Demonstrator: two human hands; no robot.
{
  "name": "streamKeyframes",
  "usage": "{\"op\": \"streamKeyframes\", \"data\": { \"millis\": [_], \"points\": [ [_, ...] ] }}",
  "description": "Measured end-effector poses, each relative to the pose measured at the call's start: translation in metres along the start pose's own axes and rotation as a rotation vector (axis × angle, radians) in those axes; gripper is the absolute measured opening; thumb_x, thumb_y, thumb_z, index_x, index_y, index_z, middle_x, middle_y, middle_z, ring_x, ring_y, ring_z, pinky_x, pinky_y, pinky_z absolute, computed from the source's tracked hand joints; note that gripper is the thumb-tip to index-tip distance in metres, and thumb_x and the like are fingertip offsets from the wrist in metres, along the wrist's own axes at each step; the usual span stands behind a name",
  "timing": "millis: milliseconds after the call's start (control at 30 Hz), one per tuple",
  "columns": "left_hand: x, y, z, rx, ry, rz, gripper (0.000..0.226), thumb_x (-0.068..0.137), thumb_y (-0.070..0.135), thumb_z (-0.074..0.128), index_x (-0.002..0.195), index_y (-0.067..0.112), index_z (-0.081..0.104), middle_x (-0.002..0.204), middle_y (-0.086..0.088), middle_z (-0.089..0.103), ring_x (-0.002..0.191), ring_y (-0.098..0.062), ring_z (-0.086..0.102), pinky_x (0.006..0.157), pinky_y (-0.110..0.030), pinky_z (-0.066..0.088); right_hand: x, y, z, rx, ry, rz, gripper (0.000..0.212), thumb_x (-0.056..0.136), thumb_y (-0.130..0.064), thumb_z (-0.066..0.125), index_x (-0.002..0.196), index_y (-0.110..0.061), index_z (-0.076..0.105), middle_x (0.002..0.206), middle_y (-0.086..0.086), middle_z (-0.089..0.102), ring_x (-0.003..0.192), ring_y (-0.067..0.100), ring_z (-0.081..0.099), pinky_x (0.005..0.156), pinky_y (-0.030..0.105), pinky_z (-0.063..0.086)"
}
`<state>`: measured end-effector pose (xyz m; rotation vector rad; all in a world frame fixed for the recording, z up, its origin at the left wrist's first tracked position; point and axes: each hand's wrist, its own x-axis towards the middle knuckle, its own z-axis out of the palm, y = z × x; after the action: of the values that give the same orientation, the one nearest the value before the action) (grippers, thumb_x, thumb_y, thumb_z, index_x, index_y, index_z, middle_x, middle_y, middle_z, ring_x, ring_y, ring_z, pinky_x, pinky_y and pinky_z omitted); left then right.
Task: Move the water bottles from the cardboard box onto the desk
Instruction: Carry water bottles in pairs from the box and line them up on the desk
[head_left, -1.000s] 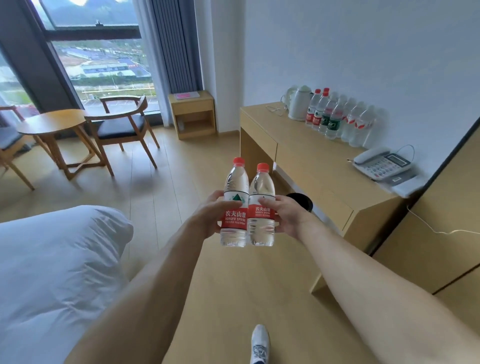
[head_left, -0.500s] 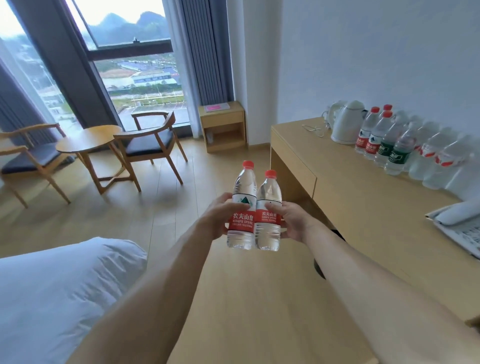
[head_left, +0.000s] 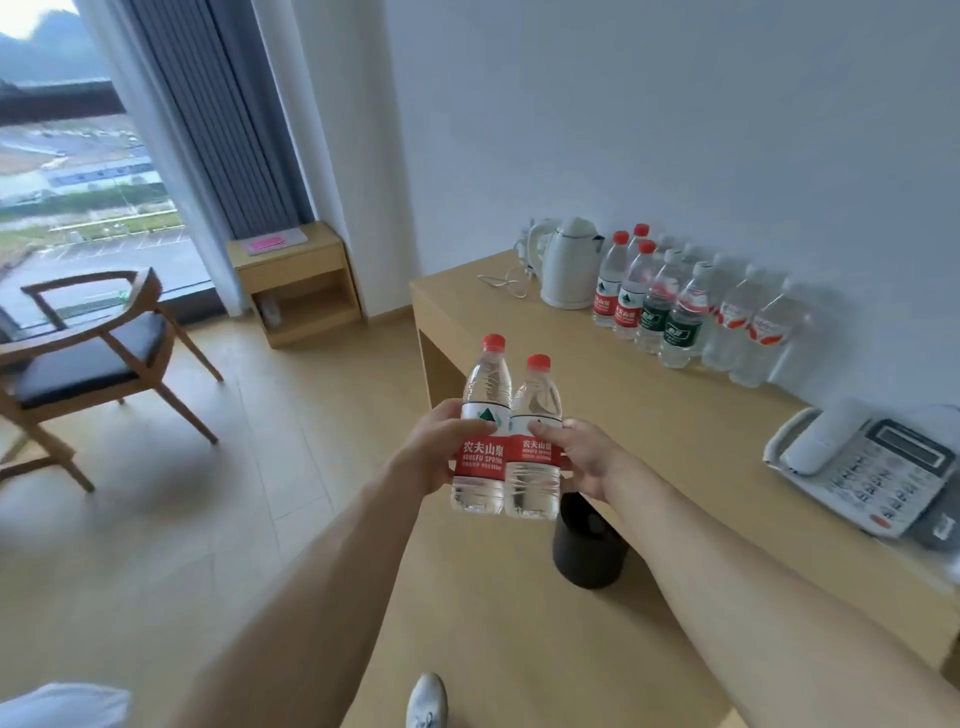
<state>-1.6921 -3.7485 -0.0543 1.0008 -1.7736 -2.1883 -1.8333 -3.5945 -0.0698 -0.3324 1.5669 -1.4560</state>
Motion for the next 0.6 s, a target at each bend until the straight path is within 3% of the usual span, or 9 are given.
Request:
{"op": "streamKeyframes", "data": {
  "millis": [100, 233, 300, 367, 467, 600],
  "points": [
    [0.058, 0.015, 0.012, 0.021, -0.102, -0.01, 0.046, 0.082, 0.007, 0.076, 0.124, 0.013, 0.057, 0.105, -0.017, 0.073, 0.079, -0.025, 0.075, 0.065, -0.038, 0.059, 0.028, -0.011, -0.023, 0.022, 0.12, -0.022, 0.031, 0.089, -0.029, 0.074, 0.11, -0.011, 0.06, 0.09, 0.006, 0.077, 0.085, 0.024, 0.074, 0.065, 0.039, 0.058],
    [0.128, 0.039, 0.028, 0.03, -0.251, -0.095, 0.049, 0.082, 0.003, 0.075, 0.126, 0.013, 0.054, 0.113, -0.025, 0.067, 0.088, -0.035, 0.072, 0.074, -0.05, 0.061, 0.059, -0.026, -0.047, 0.083, 0.279, -0.003, 0.042, 0.084, -0.035, 0.078, 0.113, -0.011, 0.059, 0.095, 0.008, 0.076, 0.088, 0.025, 0.074, 0.063, 0.041, 0.059],
    [0.156, 0.05, 0.041, 0.064, -0.325, -0.109, 0.048, 0.083, 0.004, 0.074, 0.126, 0.014, 0.055, 0.114, -0.023, 0.066, 0.088, -0.033, 0.07, 0.073, -0.048, 0.061, 0.066, -0.03, -0.059, 0.121, 0.36, -0.009, 0.045, 0.082, -0.037, 0.08, 0.113, -0.012, 0.06, 0.094, 0.007, 0.077, 0.088, 0.024, 0.074, 0.063, 0.042, 0.06],
    [0.183, 0.059, 0.059, 0.131, -0.411, -0.109, 0.048, 0.084, 0.005, 0.072, 0.127, 0.014, 0.054, 0.115, -0.022, 0.067, 0.087, -0.031, 0.069, 0.073, -0.046, 0.061, 0.072, -0.032, -0.075, 0.178, 0.457, -0.018, 0.046, 0.08, -0.036, 0.082, 0.113, -0.012, 0.061, 0.095, 0.007, 0.076, 0.092, 0.025, 0.073, 0.07, 0.047, 0.061],
    [0.207, 0.064, 0.093, 0.193, -0.538, -0.114, 0.047, 0.086, 0.004, 0.07, 0.129, 0.013, 0.052, 0.119, -0.024, 0.065, 0.095, -0.035, 0.066, 0.088, -0.056, 0.056, 0.068, -0.03, -0.099, 0.233, 0.588, 0.005, 0.045, 0.08, -0.033, 0.083, 0.114, -0.013, 0.061, 0.105, 0.011, 0.074, 0.1, 0.028, 0.07, 0.087, 0.058, 0.057],
    [0.227, 0.057, 0.14, 0.236, -0.672, -0.147, 0.047, 0.085, 0.004, 0.069, 0.129, 0.012, 0.053, 0.112, -0.023, 0.066, 0.093, -0.034, 0.065, 0.09, -0.057, 0.054, 0.053, -0.023, -0.131, 0.305, 0.718, 0.003, 0.042, 0.081, -0.028, 0.082, 0.114, -0.013, 0.061, 0.103, 0.01, 0.074, 0.099, 0.027, 0.071, 0.084, 0.06, 0.058]
  ]
}}
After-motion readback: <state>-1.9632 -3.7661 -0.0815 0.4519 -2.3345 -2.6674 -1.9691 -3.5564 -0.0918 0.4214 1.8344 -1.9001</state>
